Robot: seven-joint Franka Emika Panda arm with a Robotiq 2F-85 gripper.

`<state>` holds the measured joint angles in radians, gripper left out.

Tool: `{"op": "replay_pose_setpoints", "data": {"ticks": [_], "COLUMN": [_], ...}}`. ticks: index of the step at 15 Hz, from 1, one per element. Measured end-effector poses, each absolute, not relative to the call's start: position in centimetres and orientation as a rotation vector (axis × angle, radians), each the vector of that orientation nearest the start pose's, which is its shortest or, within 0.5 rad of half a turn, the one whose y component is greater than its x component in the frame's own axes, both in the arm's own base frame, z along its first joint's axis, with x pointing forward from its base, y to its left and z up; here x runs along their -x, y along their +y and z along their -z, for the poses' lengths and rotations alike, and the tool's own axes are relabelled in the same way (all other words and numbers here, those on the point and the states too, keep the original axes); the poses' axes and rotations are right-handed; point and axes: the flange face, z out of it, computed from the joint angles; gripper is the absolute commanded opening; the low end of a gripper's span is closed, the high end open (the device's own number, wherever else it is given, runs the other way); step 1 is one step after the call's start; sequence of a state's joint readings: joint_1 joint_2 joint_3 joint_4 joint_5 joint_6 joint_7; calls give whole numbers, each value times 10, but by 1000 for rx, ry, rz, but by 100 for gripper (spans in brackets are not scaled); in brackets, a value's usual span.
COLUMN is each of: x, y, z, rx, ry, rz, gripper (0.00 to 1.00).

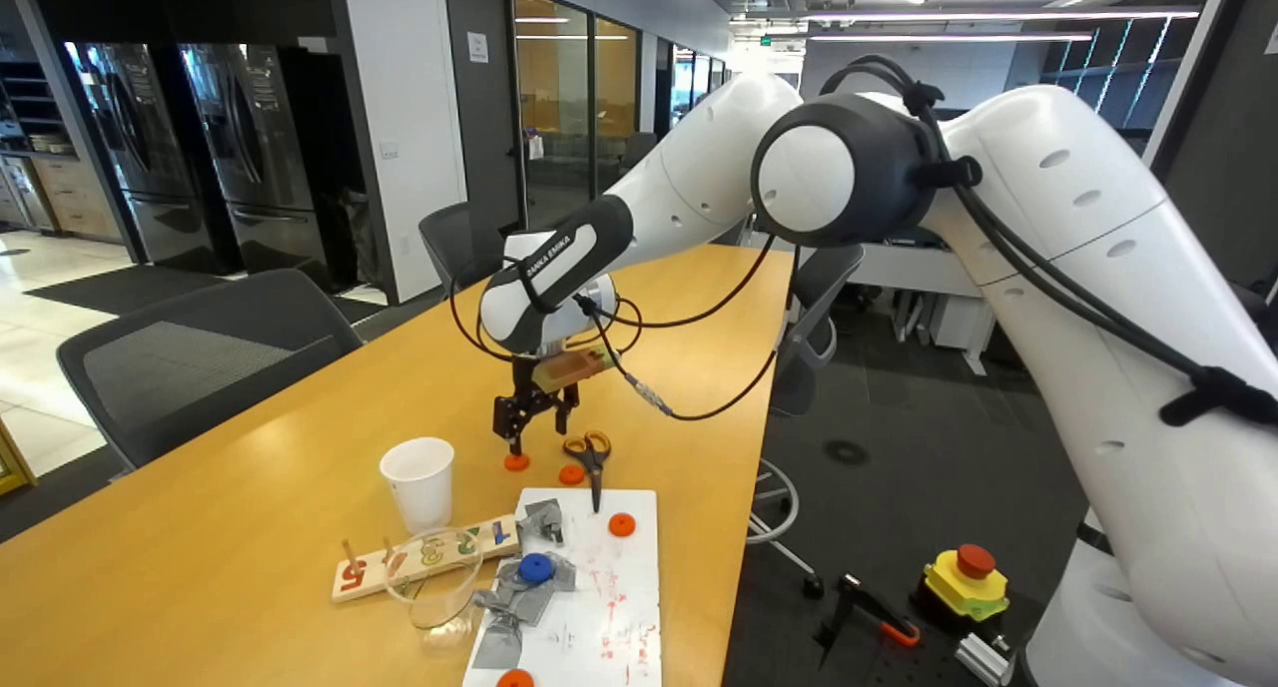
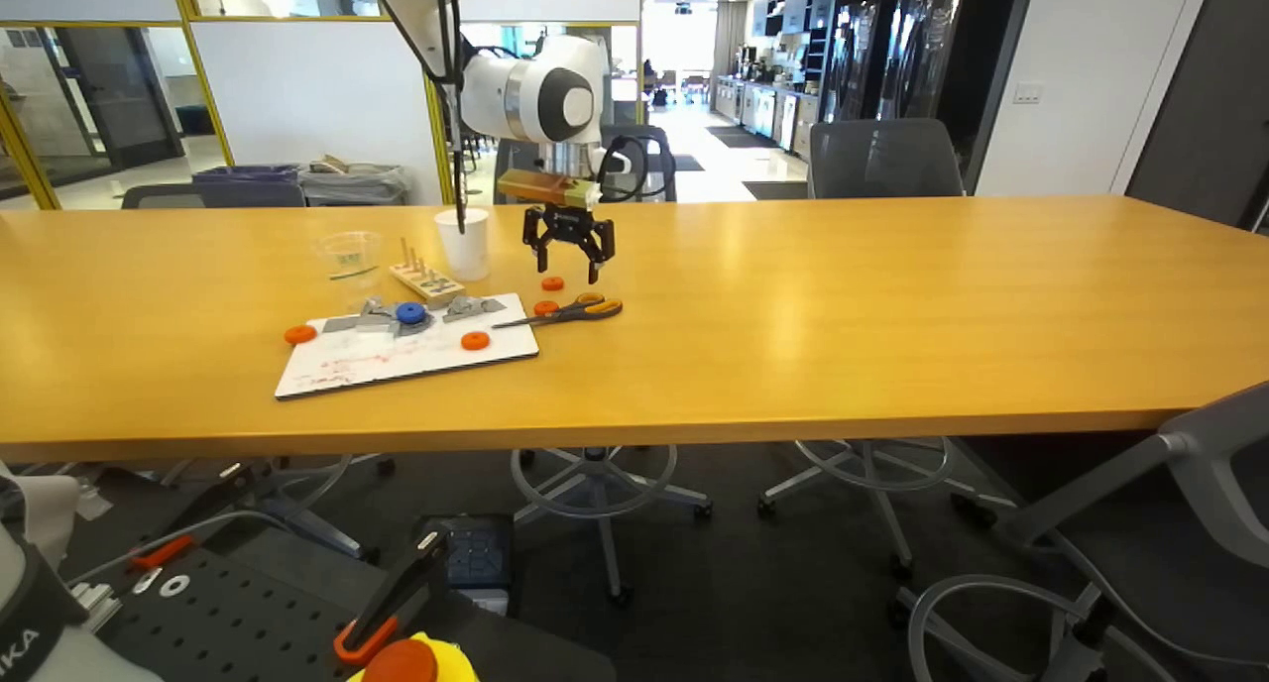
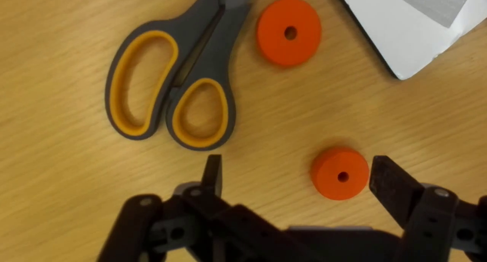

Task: Put the orange rings in the white cup, place the blue ring in the clear cup

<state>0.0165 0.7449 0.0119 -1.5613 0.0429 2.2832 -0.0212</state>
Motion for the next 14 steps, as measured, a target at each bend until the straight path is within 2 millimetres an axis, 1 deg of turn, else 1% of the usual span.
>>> {"op": "replay_pose_setpoints", "data": {"ticks": [8,14], "x": [-719,-723], "y": [25,30], "z": [-192,-185], "rx": [3093,3085], "ry": [-42,-63], "rz": [-49,-68], "gripper": [100,100]}}
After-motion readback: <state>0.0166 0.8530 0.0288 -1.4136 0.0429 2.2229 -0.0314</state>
